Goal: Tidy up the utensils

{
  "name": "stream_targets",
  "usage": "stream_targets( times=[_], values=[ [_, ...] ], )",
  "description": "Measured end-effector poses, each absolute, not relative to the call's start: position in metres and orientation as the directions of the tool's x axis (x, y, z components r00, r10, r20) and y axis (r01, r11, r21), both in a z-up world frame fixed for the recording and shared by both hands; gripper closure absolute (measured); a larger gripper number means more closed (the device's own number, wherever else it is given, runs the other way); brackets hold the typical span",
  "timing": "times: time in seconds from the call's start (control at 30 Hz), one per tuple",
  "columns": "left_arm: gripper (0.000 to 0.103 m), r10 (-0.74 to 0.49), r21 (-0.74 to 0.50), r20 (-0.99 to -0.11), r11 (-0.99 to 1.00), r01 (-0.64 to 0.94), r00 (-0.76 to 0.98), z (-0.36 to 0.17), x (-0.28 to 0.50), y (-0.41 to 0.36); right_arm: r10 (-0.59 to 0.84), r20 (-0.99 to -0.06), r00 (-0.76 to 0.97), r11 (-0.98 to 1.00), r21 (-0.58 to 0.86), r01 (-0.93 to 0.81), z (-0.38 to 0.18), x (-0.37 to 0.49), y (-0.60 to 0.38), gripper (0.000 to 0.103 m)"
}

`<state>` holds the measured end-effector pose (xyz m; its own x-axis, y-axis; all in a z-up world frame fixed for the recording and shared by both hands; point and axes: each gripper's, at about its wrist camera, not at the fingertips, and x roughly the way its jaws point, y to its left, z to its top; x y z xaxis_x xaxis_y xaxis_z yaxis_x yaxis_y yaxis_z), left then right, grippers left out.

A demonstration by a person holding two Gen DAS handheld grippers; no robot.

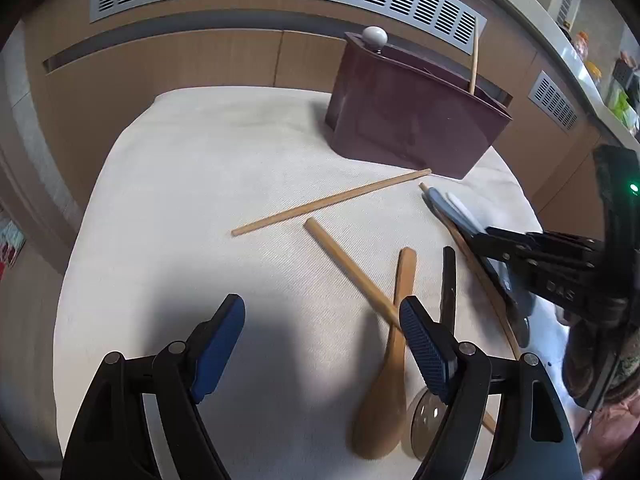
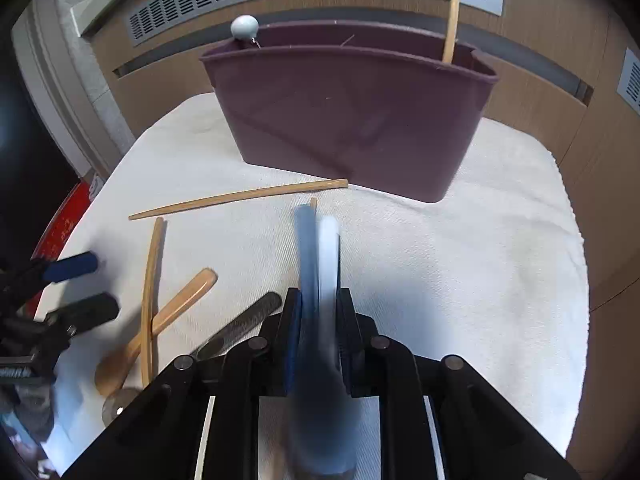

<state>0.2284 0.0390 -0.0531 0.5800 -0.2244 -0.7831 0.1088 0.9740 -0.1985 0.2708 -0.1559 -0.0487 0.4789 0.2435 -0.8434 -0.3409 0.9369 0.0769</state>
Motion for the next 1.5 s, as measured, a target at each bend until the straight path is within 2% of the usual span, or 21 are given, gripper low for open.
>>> stream_targets(
  times=[0.17,0.23,0.3,0.47,0.63,0.77,0.93,1.0,1.07,1.2,1.27,1.3,1.43,1.5],
  values=[
    [0.024,-0.291,-0.176,-0.761,0.953,0.248,0.579,-0.036,0.252,0.021,0.245,-0.839,0.486,0.944,0.093,-0.315,-0.041,0.253,-0.182,0.088],
    [0.03,-0.291,-0.141,-0.768,0.946,0.292,0.57,-0.031,0.266,0.013,0.249,-0.837,0.487,0.949,0.111,-0.295,-0.04,0.251,-0.192,0.088],
    [0.045,-0.274,-0.113,-0.788,0.945,0.307,0.552,-0.031,0.284,0.008,0.254,-0.833,0.492,0.952,0.125,-0.279,-0.039,0.247,-0.202,0.088],
    [0.045,-0.212,-0.106,-0.845,0.966,0.236,0.49,-0.046,0.321,0.017,0.256,-0.829,0.498,0.955,0.137,-0.262,-0.044,0.243,-0.216,0.087],
    [0.045,-0.225,-0.181,-0.865,0.973,0.141,0.449,-0.056,0.327,0.035,0.261,-0.832,0.49,0.956,0.153,-0.249,-0.052,0.246,-0.22,0.087],
    [0.045,-0.305,-0.238,-0.874,0.948,0.213,0.379,-0.055,0.31,0.02,0.268,-0.838,0.476,0.955,0.166,-0.246,-0.057,0.249,-0.216,0.087],
    [0.045,-0.356,-0.241,-0.88,0.905,0.352,0.313,-0.053,0.289,-0.017,0.273,-0.839,0.471,0.952,0.166,-0.256,-0.058,0.248,-0.213,0.087],
    [0.045,-0.35,-0.209,-0.877,0.895,0.393,0.33,-0.046,0.285,-0.032,0.271,-0.836,0.477,0.952,0.161,-0.26,-0.056,0.247,-0.213,0.087],
    [0.046,-0.315,-0.125,-0.872,0.884,0.45,0.375,-0.037,0.285,-0.047,0.274,-0.833,0.481,0.952,0.162,-0.261,-0.055,0.244,-0.213,0.087],
    [0.061,-0.254,-0.018,-0.882,0.859,0.511,0.396,-0.031,0.304,-0.073,0.269,-0.823,0.501,0.953,0.152,-0.263,-0.05,0.238,-0.215,0.087],
    [0.065,-0.223,0.017,-0.895,0.849,0.529,0.387,-0.035,0.315,-0.082,0.271,-0.818,0.508,0.953,0.153,-0.262,-0.048,0.235,-0.216,0.087],
    [0.071,-0.214,0.024,-0.9,0.845,0.534,0.38,-0.037,0.322,-0.084,0.272,-0.815,0.512,0.953,0.153,-0.262,-0.047,0.233,-0.217,0.087],
    [0.078,-0.188,0.03,-0.917,0.848,0.528,0.353,-0.046,0.34,-0.097,0.27,-0.809,0.522,0.954,0.15,-0.26,-0.046,0.226,-0.224,0.085],
    [0.087,-0.184,0.034,-0.914,0.853,0.521,0.361,-0.048,0.347,-0.102,0.268,-0.808,0.524,0.955,0.151,-0.257,-0.046,0.225,-0.227,0.085]
  ],
)
